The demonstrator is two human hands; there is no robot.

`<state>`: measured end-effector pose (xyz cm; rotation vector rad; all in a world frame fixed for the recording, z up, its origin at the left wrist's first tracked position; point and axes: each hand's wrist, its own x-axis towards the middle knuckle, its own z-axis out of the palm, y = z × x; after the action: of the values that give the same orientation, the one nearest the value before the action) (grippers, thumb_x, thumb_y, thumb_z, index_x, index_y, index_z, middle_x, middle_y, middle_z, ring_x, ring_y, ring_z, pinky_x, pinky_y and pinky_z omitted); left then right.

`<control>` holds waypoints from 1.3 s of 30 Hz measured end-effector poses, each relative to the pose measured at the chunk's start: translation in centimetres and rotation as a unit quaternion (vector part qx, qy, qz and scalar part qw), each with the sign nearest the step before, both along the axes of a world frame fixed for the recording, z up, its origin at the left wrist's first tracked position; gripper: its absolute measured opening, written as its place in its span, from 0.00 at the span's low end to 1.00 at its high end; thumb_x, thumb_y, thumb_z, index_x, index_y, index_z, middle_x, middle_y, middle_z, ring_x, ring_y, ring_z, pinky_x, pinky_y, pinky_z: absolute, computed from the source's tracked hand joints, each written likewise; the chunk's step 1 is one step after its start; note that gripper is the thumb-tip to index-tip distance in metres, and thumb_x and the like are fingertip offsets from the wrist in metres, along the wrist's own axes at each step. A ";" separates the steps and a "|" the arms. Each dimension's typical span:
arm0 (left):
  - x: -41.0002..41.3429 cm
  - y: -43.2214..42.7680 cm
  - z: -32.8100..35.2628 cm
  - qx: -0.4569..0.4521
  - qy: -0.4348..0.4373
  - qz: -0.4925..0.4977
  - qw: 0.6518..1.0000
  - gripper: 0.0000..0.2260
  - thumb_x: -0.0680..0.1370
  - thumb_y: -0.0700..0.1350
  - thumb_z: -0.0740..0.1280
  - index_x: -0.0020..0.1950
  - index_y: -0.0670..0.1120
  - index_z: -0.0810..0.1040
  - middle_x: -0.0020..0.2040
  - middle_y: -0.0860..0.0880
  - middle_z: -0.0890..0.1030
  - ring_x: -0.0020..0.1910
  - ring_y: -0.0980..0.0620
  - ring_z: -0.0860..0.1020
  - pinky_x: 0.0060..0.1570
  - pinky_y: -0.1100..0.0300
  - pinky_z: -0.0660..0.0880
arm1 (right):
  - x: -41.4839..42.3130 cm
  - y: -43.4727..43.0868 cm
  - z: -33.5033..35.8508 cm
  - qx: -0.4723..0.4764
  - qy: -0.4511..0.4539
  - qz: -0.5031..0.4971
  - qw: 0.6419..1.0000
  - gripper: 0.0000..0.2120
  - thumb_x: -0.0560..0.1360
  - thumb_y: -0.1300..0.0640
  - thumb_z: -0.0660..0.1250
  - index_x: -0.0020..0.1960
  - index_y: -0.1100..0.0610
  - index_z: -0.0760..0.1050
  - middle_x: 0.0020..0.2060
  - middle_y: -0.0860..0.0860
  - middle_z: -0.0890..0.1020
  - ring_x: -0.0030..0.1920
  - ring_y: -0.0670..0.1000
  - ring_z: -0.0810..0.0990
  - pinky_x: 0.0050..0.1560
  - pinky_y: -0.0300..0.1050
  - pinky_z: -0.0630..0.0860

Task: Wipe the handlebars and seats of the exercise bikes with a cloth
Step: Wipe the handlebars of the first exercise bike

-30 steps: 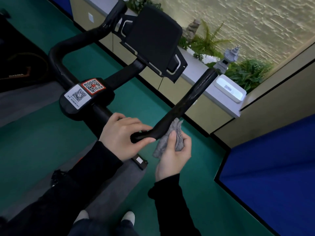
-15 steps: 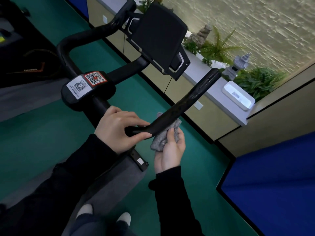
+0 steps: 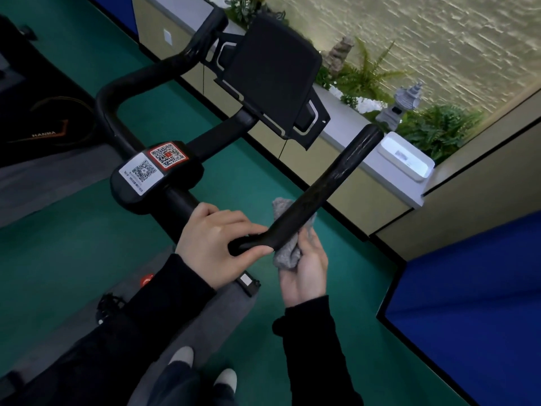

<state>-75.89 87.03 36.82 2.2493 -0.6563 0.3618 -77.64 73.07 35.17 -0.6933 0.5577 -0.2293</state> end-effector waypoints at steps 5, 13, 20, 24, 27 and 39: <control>0.0 -0.1 -0.2 -0.003 -0.011 0.008 1.000 0.14 0.72 0.60 0.65 0.45 0.53 0.84 0.38 0.57 0.82 0.36 0.55 0.79 0.44 0.56 0.64 | -2.2 0.7 -1.0 -0.108 -0.016 -0.060 0.992 0.10 0.79 0.65 0.59 0.57 0.67 0.75 0.51 0.62 0.83 0.51 0.57 0.82 0.51 0.46 0.79; 0.1 0.0 -0.3 -0.015 -0.008 0.006 1.000 0.13 0.71 0.59 0.66 0.45 0.53 0.84 0.37 0.57 0.81 0.35 0.55 0.78 0.45 0.58 0.63 | -1.0 -1.0 1.2 -0.580 0.018 -0.133 0.804 0.09 0.75 0.67 0.68 0.48 0.54 0.79 0.50 0.59 0.79 0.51 0.48 0.78 0.56 0.39 0.74; 0.2 0.2 -0.4 -0.009 -0.011 0.001 1.000 0.13 0.72 0.59 0.65 0.45 0.54 0.84 0.36 0.56 0.80 0.34 0.54 0.78 0.45 0.57 0.64 | 1.3 -3.2 4.3 -0.765 0.001 -0.051 0.642 0.06 0.74 0.67 0.69 0.50 0.64 0.81 0.47 0.55 0.79 0.48 0.48 0.77 0.52 0.28 0.69; 0.2 0.2 -0.5 -0.003 -0.009 0.001 1.000 0.13 0.71 0.59 0.65 0.45 0.54 0.84 0.35 0.56 0.80 0.34 0.53 0.78 0.45 0.56 0.64 | 1.1 -3.4 5.7 -0.849 -0.083 0.069 0.517 0.06 0.72 0.67 0.71 0.48 0.60 0.83 0.45 0.51 0.83 0.49 0.51 0.77 0.53 0.28 0.67; 0.2 0.2 -0.5 0.000 -0.009 0.003 1.000 0.13 0.71 0.60 0.66 0.45 0.54 0.84 0.35 0.56 0.80 0.34 0.54 0.78 0.45 0.58 0.63 | 1.8 -5.0 7.2 -0.867 -0.099 0.155 0.462 0.06 0.73 0.66 0.71 0.50 0.61 0.83 0.46 0.51 0.84 0.49 0.54 0.77 0.52 0.37 0.70; 0.2 0.3 -0.5 -0.013 -0.015 -0.001 1.000 0.11 0.70 0.57 0.70 0.44 0.52 0.84 0.34 0.54 0.80 0.33 0.52 0.78 0.44 0.58 0.61 | 6.4 -2.3 11.5 -0.821 -0.093 0.491 0.276 0.05 0.76 0.61 0.68 0.49 0.59 0.82 0.45 0.51 0.83 0.50 0.53 0.77 0.54 0.46 0.72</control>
<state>-75.64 87.33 36.33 2.2227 -0.6669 0.4021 -71.21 70.73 46.71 -2.8913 -0.8029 0.4779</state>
